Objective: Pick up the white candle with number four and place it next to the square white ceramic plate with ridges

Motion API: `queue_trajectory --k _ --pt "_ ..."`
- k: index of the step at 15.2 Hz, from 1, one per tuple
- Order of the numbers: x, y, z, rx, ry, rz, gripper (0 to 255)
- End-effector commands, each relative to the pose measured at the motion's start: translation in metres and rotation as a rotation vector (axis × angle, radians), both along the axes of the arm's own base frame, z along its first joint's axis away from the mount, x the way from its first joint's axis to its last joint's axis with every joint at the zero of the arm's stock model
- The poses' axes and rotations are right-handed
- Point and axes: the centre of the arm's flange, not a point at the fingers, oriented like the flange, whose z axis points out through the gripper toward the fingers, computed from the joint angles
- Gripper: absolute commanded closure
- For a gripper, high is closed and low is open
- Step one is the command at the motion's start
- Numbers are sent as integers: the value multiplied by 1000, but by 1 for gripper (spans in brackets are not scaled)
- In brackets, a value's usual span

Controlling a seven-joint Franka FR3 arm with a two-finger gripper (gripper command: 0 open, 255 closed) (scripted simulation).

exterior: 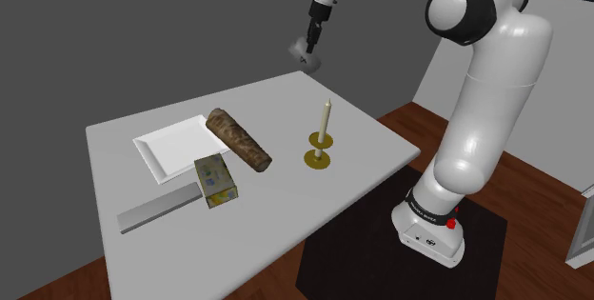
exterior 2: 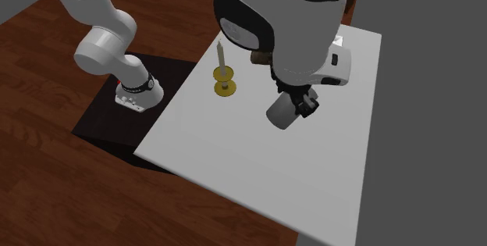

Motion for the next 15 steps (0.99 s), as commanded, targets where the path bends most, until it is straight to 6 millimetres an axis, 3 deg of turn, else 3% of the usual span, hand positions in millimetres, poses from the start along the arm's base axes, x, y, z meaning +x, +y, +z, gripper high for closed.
queue_trajectory --k 1,15 --pt "7 10 -1 0 0 0 255" --pt "111 149 -66 0 0 0 255"
